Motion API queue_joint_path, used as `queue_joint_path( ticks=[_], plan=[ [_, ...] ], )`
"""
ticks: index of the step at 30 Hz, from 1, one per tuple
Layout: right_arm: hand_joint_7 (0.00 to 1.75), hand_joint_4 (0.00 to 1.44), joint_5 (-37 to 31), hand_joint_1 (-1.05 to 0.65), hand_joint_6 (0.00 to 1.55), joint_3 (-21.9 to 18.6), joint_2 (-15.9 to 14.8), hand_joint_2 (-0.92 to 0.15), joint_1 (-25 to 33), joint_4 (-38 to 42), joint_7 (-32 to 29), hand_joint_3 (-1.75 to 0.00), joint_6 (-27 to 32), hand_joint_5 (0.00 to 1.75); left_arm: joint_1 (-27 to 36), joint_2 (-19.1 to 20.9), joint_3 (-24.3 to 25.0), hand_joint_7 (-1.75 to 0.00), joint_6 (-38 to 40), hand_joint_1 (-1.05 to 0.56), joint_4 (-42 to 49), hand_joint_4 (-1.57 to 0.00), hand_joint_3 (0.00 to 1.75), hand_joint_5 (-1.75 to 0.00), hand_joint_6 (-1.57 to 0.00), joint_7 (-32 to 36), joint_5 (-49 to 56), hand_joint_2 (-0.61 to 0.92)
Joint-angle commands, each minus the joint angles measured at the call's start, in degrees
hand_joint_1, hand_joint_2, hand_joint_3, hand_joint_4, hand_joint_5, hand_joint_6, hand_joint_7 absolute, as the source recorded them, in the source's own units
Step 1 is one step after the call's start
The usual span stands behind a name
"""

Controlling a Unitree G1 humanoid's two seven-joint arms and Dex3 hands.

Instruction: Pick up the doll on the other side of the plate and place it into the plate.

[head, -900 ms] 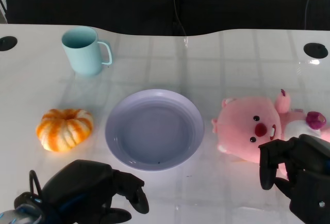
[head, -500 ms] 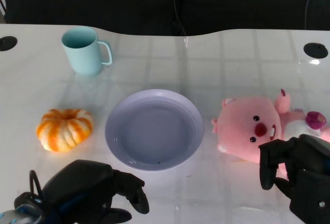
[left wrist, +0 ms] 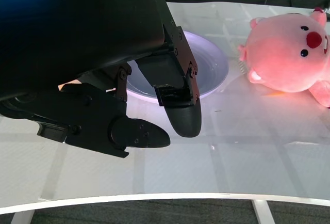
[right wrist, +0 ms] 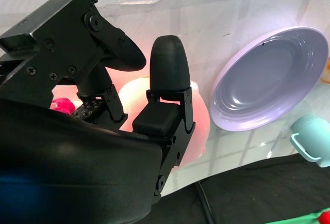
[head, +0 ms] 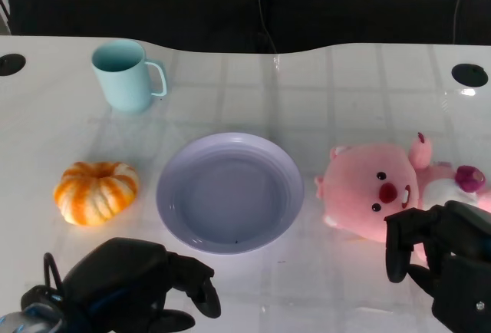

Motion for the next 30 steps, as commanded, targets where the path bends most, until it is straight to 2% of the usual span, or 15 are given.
queue_joint_path(
  ticks=[1, 2, 5, 7, 9, 11, 12, 14, 15, 19, 24, 30],
  plan=[
    [1.27, 0.83, -0.30, -0.06, 0.84, -0.73, -0.23, -0.42, -0.29, -0.71, -1.20, -1.24, 0.95, 1.66, -0.15, 0.84, 0.28, -0.58, 0.40, -0.23, -0.75, -0.71, 0.26, -1.32, -0.88, -0.80, -0.18, 0.92],
    [1.23, 0.83, -0.27, -0.05, 0.84, -0.94, 0.20, -0.42, -0.19, -1.02, -1.67, -1.23, 1.56, 1.64, -0.11, 0.82, 0.33, -0.57, 0.22, -0.23, -0.71, -0.71, 0.26, -1.32, -0.88, -0.70, -0.31, 0.92],
    [1.00, 0.78, -0.35, -0.06, 0.82, -1.52, 1.36, -0.52, 0.13, -1.58, -4.20, -0.98, 1.79, 1.55, -0.18, 0.86, 0.39, -0.58, -0.52, -0.23, -0.21, -0.72, 0.25, -1.32, -0.89, -0.16, -0.41, 0.92],
    [0.77, 0.73, -0.16, -0.07, 0.84, -1.95, 1.92, -0.67, 0.35, -1.35, -6.39, -0.65, 0.35, 1.38, -0.21, 0.91, 0.40, -0.58, -0.57, -0.23, -0.20, -0.73, 0.25, -1.32, -0.89, -0.12, -0.32, 0.92],
    [0.50, 0.72, -0.47, -0.09, 0.82, -2.21, 2.35, -0.77, 0.65, -1.10, -8.76, -0.40, -1.05, 1.10, -0.21, 0.87, 0.43, -0.58, -0.78, -0.22, -0.08, -0.73, 0.25, -1.33, -0.90, 0.07, -0.34, 0.92],
    [0.33, 0.71, -0.79, -0.11, 0.78, -2.48, 3.03, -0.79, 0.95, -0.82, -11.26, -0.32, -2.27, 0.92, -0.20, 0.85, 0.43, -0.59, -0.76, -0.22, -0.05, -0.74, 0.25, -1.34, -0.90, 0.06, -0.32, 0.92],
    [0.25, 0.67, -0.85, -0.13, 0.72, -2.61, 3.32, -0.79, 1.05, -0.64, -12.24, -0.30, -2.82, 0.82, -0.16, 0.82, 0.44, -0.59, -0.65, -0.22, -0.13, -0.73, 0.25, -1.34, -0.90, -0.01, -0.29, 0.92],
    [0.17, 0.60, -2.00, -0.16, 0.65, -2.59, 3.16, -0.80, 1.09, -0.46, -13.64, -0.29, -3.55, 0.73, -0.09, 0.73, 0.46, -0.59, -0.47, -0.22, -0.31, -0.73, 0.25, -1.34, -0.90, -0.06, -0.21, 0.92],
    [0.12, 0.49, -2.78, -0.21, 0.57, -2.54, 2.95, -0.82, 1.08, -0.46, -14.19, -0.29, -3.67, 0.67, -0.08, 0.72, 0.45, -0.58, -0.41, -0.22, -0.34, -0.73, 0.25, -1.34, -0.90, -0.09, -0.17, 0.92],
    [0.02, 0.26, -4.34, -0.25, 0.43, -2.92, 2.76, -0.87, 0.92, 0.86, -17.26, -0.17, -5.76, 0.54, -0.03, 0.91, 0.42, -0.58, -0.74, -0.23, -0.24, -0.73, 0.25, -1.34, -0.89, -0.09, -0.14, 0.92],
    [0.00, 0.03, -9.28, -0.38, 0.24, -2.96, 2.76, -0.90, 0.70, 0.41, -18.84, -0.07, -2.48, 0.42, 0.03, 0.96, 0.47, -0.58, -0.66, -0.23, -0.45, -0.72, 0.25, -1.33, -0.89, -0.41, -0.32, 0.92],
    [0.00, 0.00, -14.68, -0.45, 0.18, -2.64, 2.79, -0.90, 0.21, 0.12, -20.24, -0.02, 0.64, 0.32, -0.07, 0.84, 0.34, -0.57, -0.62, -0.23, -0.39, -0.72, 0.25, -1.31, -0.89, -0.33, -0.20, 0.92]
  ],
)
